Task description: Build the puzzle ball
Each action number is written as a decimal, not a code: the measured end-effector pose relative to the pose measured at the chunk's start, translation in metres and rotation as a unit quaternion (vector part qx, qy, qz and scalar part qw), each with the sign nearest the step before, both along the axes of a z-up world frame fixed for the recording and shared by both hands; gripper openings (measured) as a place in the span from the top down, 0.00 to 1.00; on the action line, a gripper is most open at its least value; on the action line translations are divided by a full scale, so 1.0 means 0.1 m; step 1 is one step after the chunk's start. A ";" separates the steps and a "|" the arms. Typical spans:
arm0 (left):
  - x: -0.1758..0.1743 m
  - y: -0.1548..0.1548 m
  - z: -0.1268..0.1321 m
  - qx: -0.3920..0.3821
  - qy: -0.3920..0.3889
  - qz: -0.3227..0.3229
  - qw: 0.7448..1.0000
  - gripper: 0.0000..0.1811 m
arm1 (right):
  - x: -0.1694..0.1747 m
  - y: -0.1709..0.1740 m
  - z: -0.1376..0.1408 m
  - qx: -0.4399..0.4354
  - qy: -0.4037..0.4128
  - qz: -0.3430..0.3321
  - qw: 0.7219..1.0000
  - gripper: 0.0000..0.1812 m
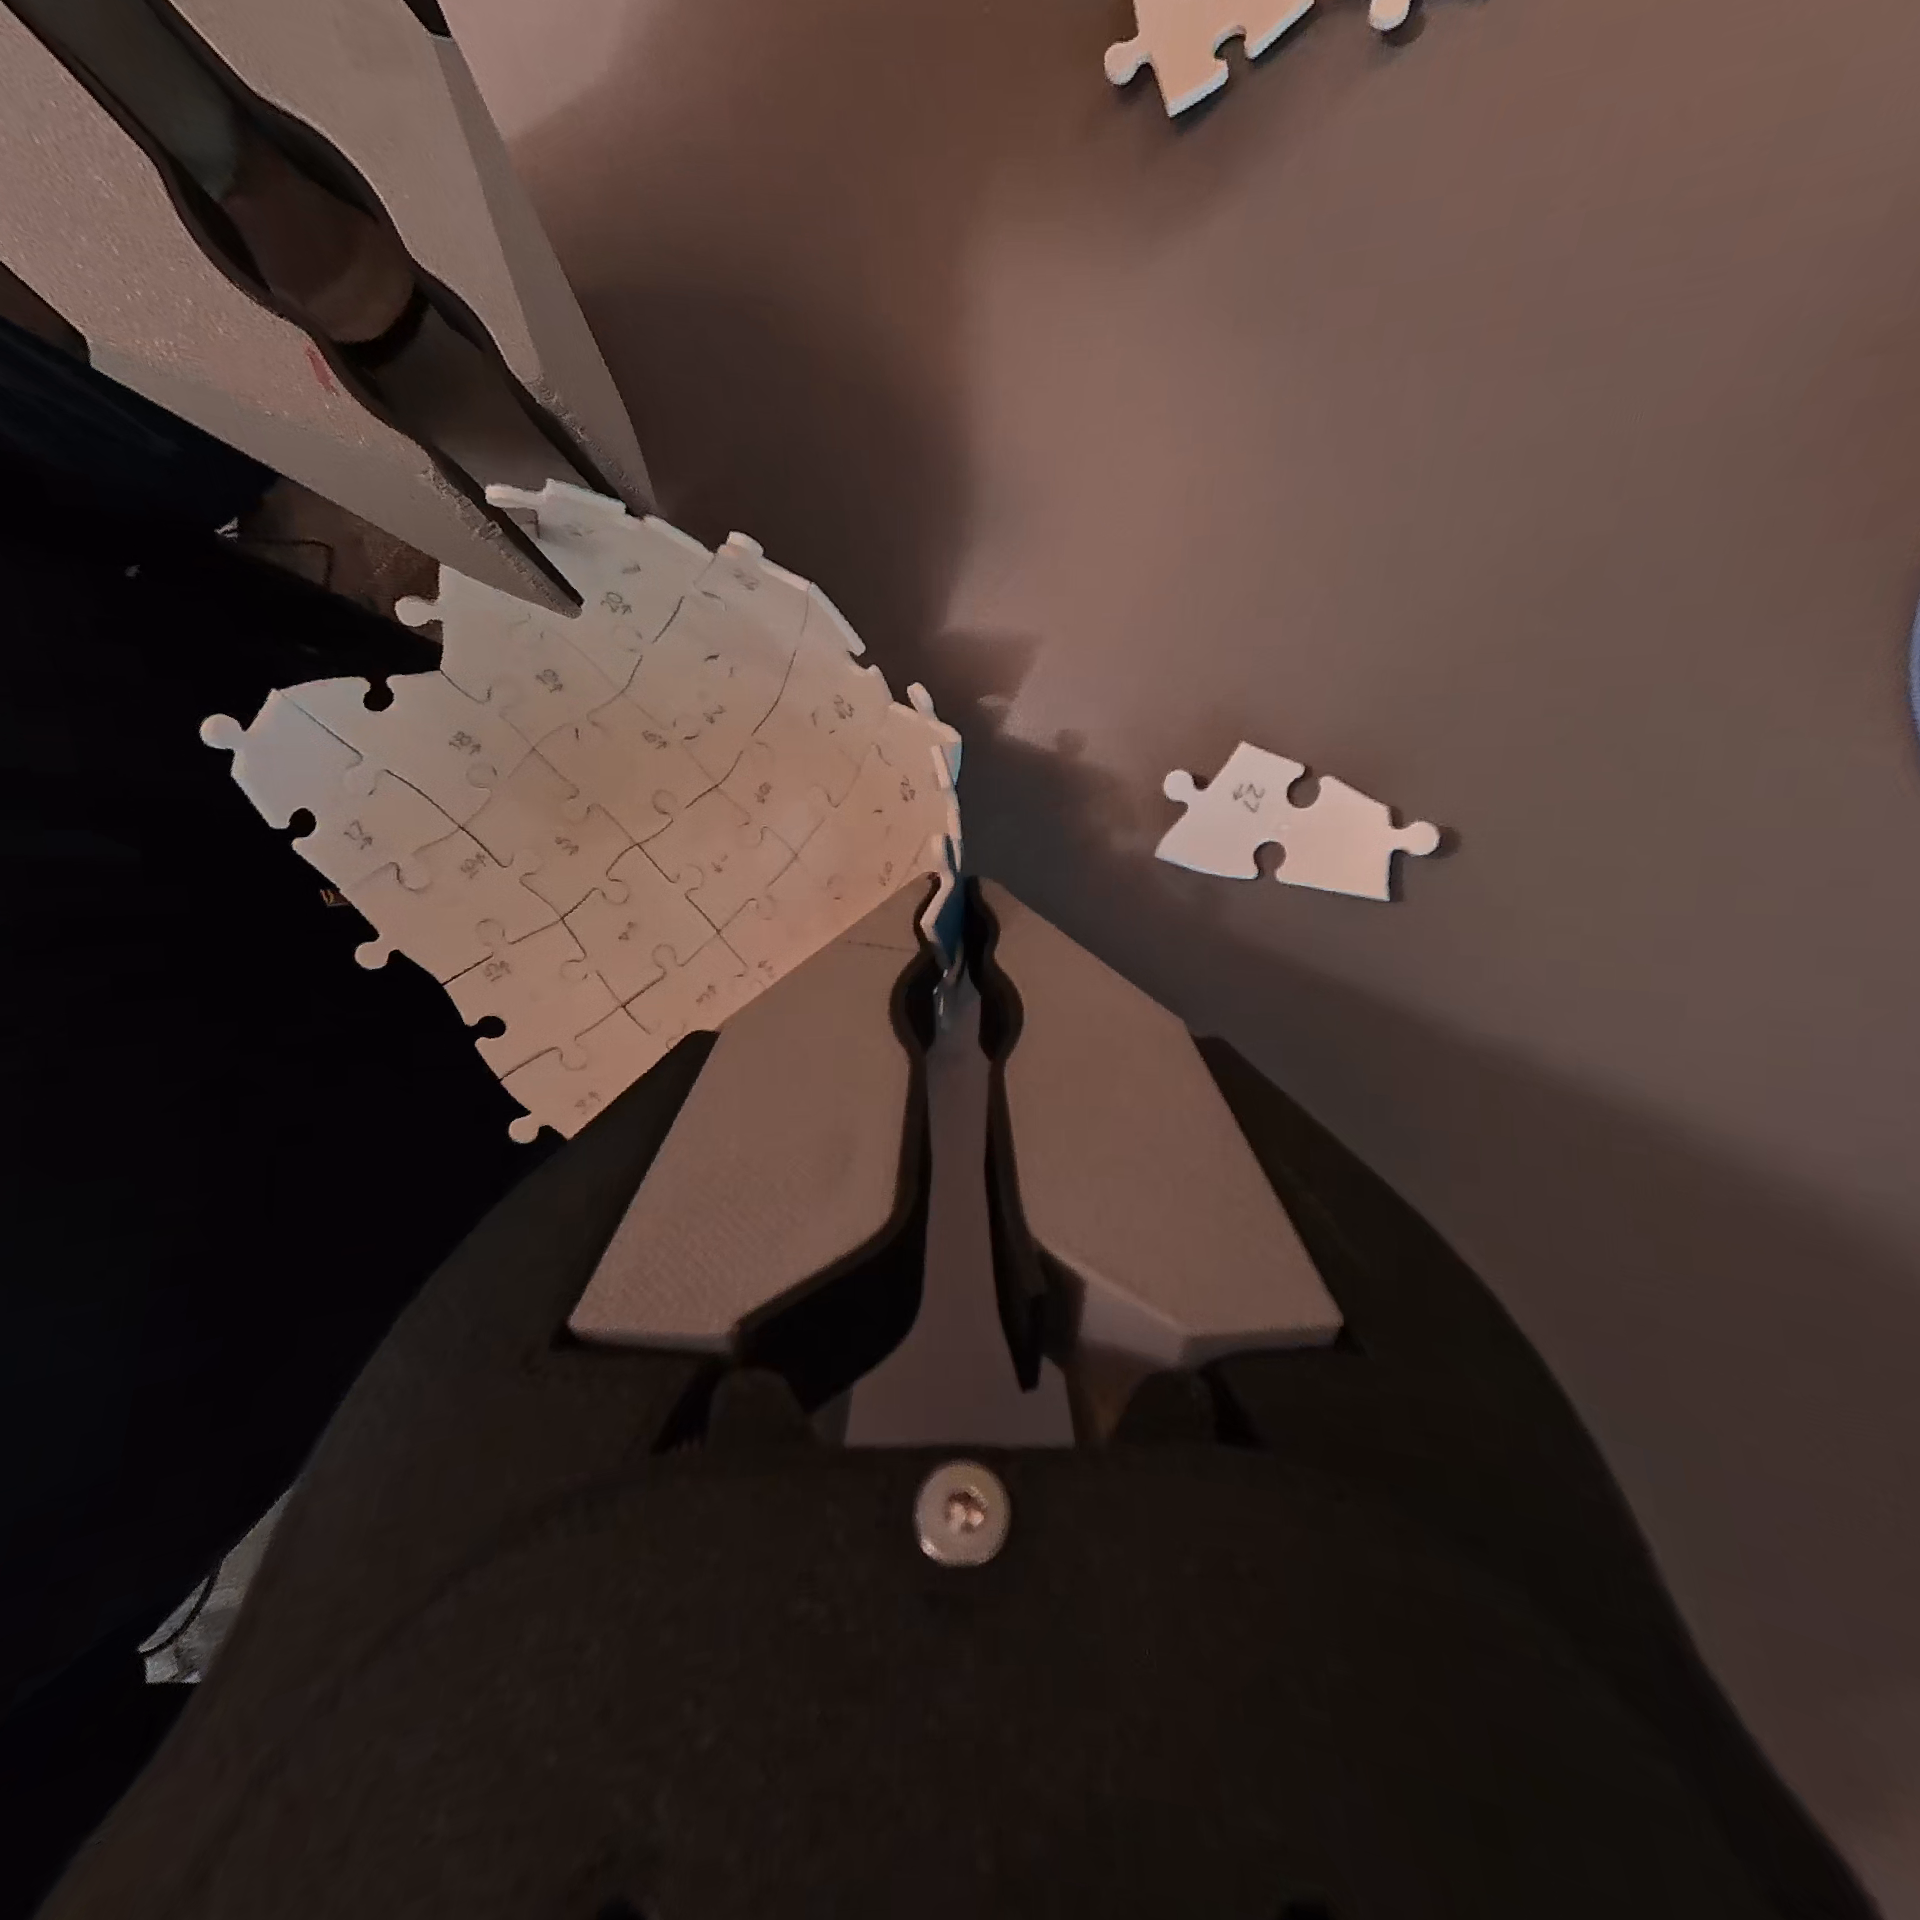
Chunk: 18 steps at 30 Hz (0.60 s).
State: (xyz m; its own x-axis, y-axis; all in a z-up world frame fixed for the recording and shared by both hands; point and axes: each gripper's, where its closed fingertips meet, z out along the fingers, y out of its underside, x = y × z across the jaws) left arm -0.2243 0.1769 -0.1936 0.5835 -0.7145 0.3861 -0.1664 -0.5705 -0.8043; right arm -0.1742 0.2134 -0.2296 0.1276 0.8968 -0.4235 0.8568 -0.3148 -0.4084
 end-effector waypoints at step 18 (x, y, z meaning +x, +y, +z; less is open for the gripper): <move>-0.01 -0.02 0.02 0.008 0.004 -0.003 1.000 0.95 | -0.10 -0.04 0.10 -0.048 0.027 0.006 0.998 0.97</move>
State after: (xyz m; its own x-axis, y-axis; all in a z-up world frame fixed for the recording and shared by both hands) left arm -0.2251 0.1749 -0.1913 0.5820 -0.7238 0.3706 -0.1756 -0.5569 -0.8118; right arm -0.1842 0.2098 -0.2193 0.0922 0.8534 -0.5131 0.8384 -0.3445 -0.4223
